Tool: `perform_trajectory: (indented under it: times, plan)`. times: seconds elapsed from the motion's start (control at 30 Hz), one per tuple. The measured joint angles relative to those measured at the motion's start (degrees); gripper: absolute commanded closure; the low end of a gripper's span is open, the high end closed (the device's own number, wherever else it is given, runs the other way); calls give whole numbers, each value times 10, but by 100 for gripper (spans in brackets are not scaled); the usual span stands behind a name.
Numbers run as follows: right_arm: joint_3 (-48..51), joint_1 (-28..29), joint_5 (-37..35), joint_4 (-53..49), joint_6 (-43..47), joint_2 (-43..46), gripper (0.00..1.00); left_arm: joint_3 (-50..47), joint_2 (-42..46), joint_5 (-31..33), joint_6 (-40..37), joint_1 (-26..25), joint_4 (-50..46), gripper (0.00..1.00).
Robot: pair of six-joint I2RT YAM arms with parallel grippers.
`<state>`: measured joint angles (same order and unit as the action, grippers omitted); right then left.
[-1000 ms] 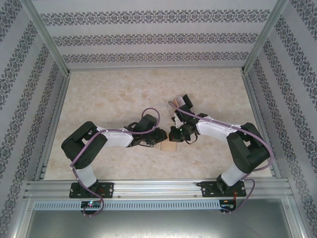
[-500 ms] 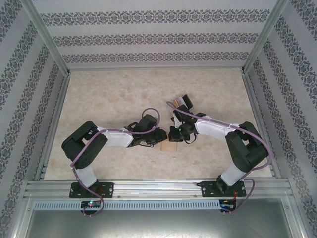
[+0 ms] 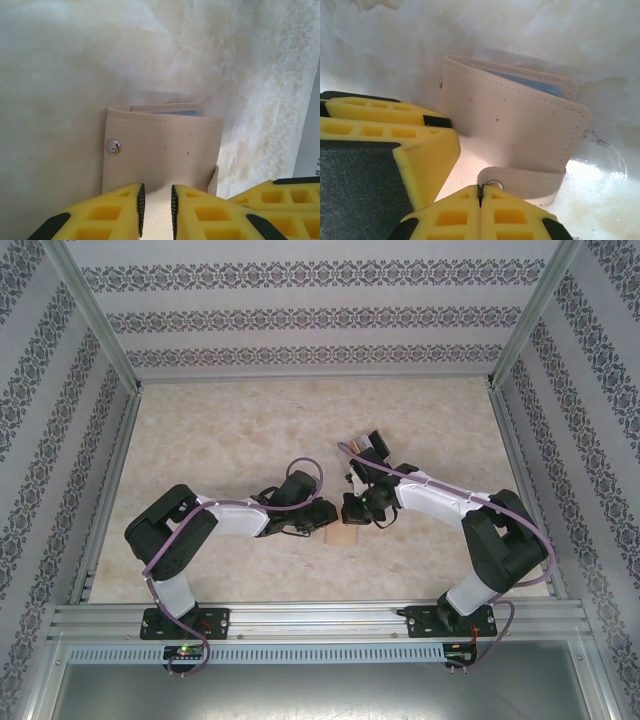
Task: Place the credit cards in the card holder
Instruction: Close the button on the card holder.
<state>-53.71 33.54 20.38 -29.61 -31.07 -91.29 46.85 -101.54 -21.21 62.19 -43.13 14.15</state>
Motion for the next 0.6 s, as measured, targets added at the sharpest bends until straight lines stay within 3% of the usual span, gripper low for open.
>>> perform_trajectory:
  times: [0.6]
  plan:
    - [7,1,0,26,-2,-33,100,1,-1,-2,0,0,0,77]
